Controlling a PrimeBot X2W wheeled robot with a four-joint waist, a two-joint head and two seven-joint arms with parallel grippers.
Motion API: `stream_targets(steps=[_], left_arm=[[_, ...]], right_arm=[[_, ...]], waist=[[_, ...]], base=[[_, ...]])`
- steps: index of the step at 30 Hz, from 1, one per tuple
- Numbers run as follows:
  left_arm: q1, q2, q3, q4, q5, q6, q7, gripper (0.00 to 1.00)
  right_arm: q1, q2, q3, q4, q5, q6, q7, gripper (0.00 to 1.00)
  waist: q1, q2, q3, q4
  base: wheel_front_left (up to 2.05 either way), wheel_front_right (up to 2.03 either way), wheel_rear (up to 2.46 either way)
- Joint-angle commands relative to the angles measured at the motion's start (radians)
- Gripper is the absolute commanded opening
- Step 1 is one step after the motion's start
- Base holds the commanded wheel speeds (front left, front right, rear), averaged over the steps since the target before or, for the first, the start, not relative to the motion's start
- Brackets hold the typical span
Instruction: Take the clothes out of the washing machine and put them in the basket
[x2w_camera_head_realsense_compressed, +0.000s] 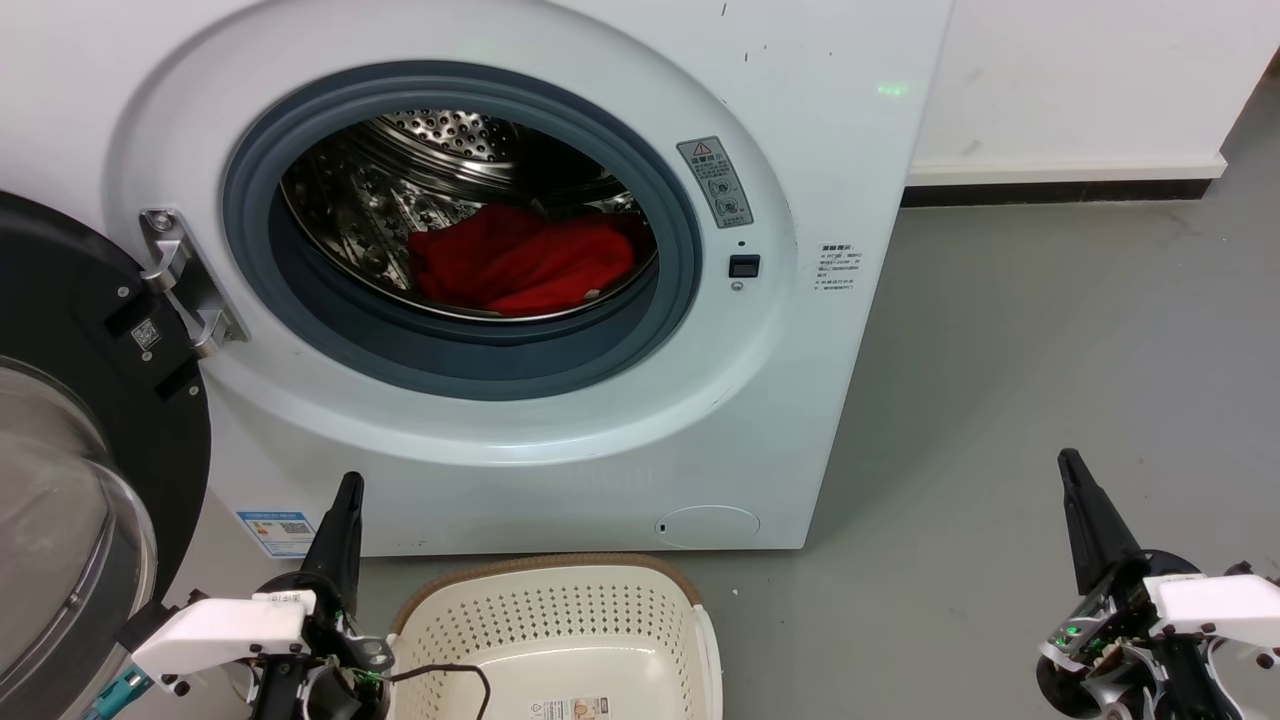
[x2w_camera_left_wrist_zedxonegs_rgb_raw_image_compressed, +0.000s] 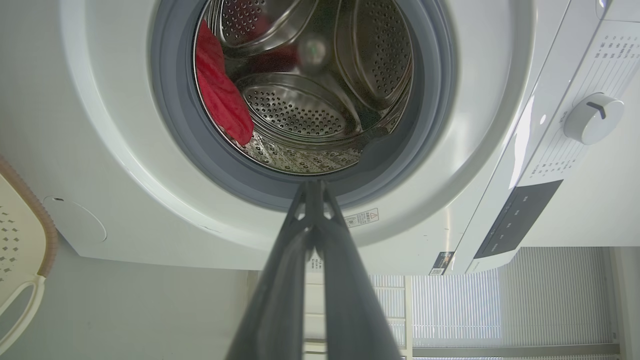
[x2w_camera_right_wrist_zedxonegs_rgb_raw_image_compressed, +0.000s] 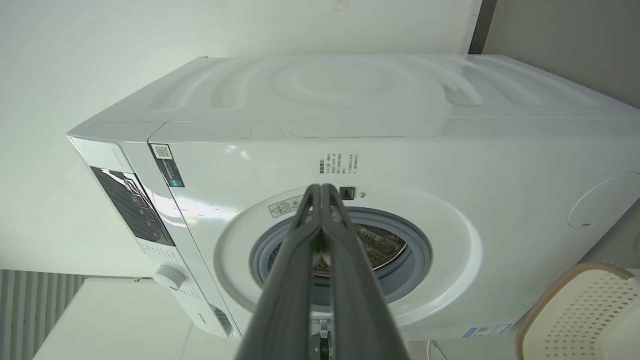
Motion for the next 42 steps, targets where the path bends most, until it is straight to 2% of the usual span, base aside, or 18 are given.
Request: stream_targets(steps=[1, 30, 31, 42], left_arm=[[-0.005, -0.002, 0.003, -0.002, 0.000, -0.002, 0.001, 0.00], [-0.005, -0.002, 0.003, -0.002, 0.000, -0.002, 0.001, 0.00], [0.000, 0.000, 0.000, 0.000, 0.000, 0.000, 0.000, 1.00], [-0.013, 0.000, -0.050, -0.019, 0.009, 0.000, -0.047, 1.00]], right_arm=[[-0.014, 0.004, 0.000, 0.002, -0.005, 0.000, 0.001, 0.00], [-0.014, 0.004, 0.001, 0.002, -0.004, 0.000, 0.001, 0.00], [0.000, 0.000, 0.000, 0.000, 0.000, 0.000, 0.000, 1.00], [0.018, 0.000, 0.016, -0.042, -0.029, 0.000, -0.047, 1.00]], waist=[[0.0000, 0.0000, 0.000, 0.000], [0.0000, 0.0000, 0.000, 0.000], [0.0000, 0.0000, 0.000, 0.000], [0.0000, 0.0000, 0.001, 0.000]], base=[[0.00, 0.00, 0.00], [0.00, 0.00, 0.00], [0.00, 0.00, 0.00], [0.00, 0.00, 0.00]])
